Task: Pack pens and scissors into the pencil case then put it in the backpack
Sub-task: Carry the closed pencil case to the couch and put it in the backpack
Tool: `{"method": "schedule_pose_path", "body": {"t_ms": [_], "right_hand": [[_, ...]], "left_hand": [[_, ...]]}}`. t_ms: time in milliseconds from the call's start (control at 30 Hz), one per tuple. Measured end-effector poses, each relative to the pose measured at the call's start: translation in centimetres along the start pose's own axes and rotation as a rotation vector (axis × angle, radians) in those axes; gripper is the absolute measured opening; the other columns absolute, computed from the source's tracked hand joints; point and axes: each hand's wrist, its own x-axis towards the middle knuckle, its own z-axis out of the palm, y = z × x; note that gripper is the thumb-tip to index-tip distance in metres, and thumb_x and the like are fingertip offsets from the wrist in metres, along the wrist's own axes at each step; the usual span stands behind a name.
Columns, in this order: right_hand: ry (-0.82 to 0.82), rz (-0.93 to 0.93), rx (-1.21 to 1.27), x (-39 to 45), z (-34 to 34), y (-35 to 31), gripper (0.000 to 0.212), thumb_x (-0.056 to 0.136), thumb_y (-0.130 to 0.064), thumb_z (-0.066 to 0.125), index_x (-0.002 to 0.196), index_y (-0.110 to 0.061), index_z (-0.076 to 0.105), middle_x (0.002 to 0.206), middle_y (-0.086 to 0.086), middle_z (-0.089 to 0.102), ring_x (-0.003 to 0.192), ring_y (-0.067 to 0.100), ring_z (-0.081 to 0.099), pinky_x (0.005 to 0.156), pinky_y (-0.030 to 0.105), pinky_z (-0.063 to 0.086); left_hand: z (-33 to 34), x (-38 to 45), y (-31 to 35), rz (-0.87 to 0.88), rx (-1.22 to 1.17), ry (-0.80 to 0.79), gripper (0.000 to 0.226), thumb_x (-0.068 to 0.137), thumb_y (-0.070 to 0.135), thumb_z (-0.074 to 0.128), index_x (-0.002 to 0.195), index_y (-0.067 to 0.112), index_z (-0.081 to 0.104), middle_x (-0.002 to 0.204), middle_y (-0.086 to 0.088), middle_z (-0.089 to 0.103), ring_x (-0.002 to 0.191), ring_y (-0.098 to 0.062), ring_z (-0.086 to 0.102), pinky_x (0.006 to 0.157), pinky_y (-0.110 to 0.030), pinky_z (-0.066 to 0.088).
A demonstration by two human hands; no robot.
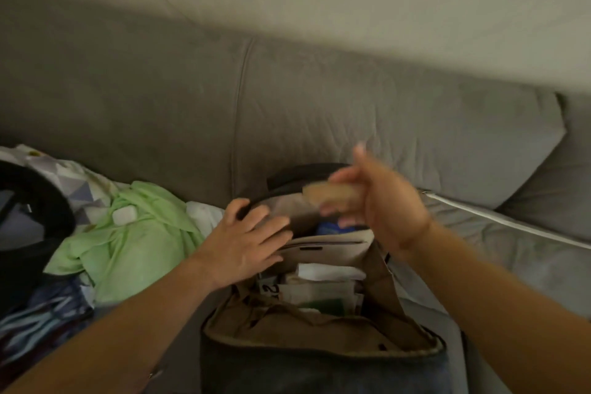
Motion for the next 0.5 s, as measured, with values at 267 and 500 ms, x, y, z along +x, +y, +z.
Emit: {"method": "schedule_pose_path", "body": {"t_ms": [267,500], "right_hand": [[-0.13,0.08,-0.656,-0.2,-1.3,10.7,0.021,0.082,-0.004,0.065,0.089,-0.024,0.067,0.107,-0.006,0.063,0.097,0.01,0.062,0.08,0.028,0.057],[-0.078,0.013,-1.042,4.7,-0.3,13.2,0.024,0.088,-0.025,0.052,0.104,-0.041,0.061,0.115,-0.007,0.06,0.104,0.015,0.057,0.094,0.036,0.047]], "left_hand": [[1.5,-0.3,-0.4,-0.189,0.008,-0.089,0.011,0.073,0.029,0.079,0.079,0.021,0.075,0.115,-0.002,0.066,0.111,-0.028,0.043,0.098,-0.055,0.026],[1.5,-0.2,-0.2,-0.222,-0.019,-0.065,0.024,0.084,0.035,0.058,0.081,0.02,0.076,0.114,0.0,0.065,0.114,-0.027,0.043,0.102,-0.057,0.025]]}}
